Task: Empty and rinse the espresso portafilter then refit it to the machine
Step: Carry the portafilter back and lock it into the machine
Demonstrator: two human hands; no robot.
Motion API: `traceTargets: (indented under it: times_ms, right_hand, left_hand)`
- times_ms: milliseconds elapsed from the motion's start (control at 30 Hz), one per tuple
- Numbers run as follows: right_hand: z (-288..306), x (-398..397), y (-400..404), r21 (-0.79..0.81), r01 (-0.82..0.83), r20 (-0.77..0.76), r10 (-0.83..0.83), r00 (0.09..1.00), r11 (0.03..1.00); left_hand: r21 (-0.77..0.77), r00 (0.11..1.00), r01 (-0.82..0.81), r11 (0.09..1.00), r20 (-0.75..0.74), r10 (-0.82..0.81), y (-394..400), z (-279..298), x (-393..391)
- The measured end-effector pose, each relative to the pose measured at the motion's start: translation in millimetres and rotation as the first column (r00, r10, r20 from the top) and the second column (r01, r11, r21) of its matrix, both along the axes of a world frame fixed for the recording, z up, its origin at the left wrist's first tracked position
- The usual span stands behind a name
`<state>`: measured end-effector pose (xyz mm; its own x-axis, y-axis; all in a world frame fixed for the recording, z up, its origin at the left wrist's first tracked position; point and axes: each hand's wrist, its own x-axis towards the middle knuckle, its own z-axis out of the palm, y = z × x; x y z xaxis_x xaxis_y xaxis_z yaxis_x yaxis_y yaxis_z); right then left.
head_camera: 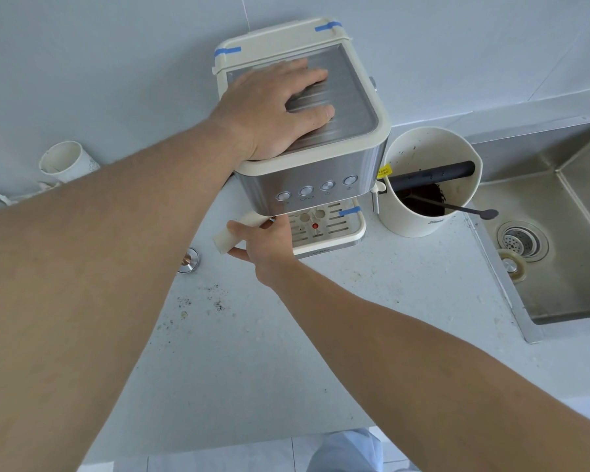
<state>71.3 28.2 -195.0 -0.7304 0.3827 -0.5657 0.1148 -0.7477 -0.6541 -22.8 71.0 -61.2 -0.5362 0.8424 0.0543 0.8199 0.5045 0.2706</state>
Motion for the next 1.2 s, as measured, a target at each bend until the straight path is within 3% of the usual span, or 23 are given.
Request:
traceTargets:
  times_ms: [300, 700, 867, 967, 1067, 1200]
  right_hand:
    - [6, 3, -3, -0.013, 0.006, -0.036, -0.006, 0.999, 1.000]
    - [1, 69, 30, -0.087, -0.183, -0.010, 0.183, 0.983, 0.979]
    - [9, 75, 35, -0.146, -0.243, 0.028, 0.250, 0.968, 0.959]
    - [9, 76, 39, -0.127, -0.278, 0.039, 0.285, 0.958, 0.952]
    - [7, 76, 44, -0.071, -0.317, 0.072, 0.322, 0.944, 0.946]
    - [3, 77, 54, 0.130, -0.411, 0.180, 0.386, 0.905, 0.902]
  left_hand:
    - [0.013, 1.000, 0.000, 1.000, -0.006, 0.001, 0, 1, 2]
    - [-0.009, 1.000, -0.028, 1.000, 0.011, 0.028, 2, 0, -1]
    - [-0.082, 0.988, -0.150, 0.985, 0.007, 0.151, 19, -3, 16]
    - [-0.055, 0.968, -0.250, 0.967, 0.008, 0.250, 24, -4, 29]
    - [-0.068, 0.970, -0.244, 0.968, -0.006, 0.244, 22, -4, 31]
    - [-0.088, 0.973, -0.232, 0.969, -0.028, 0.230, 21, -5, 28]
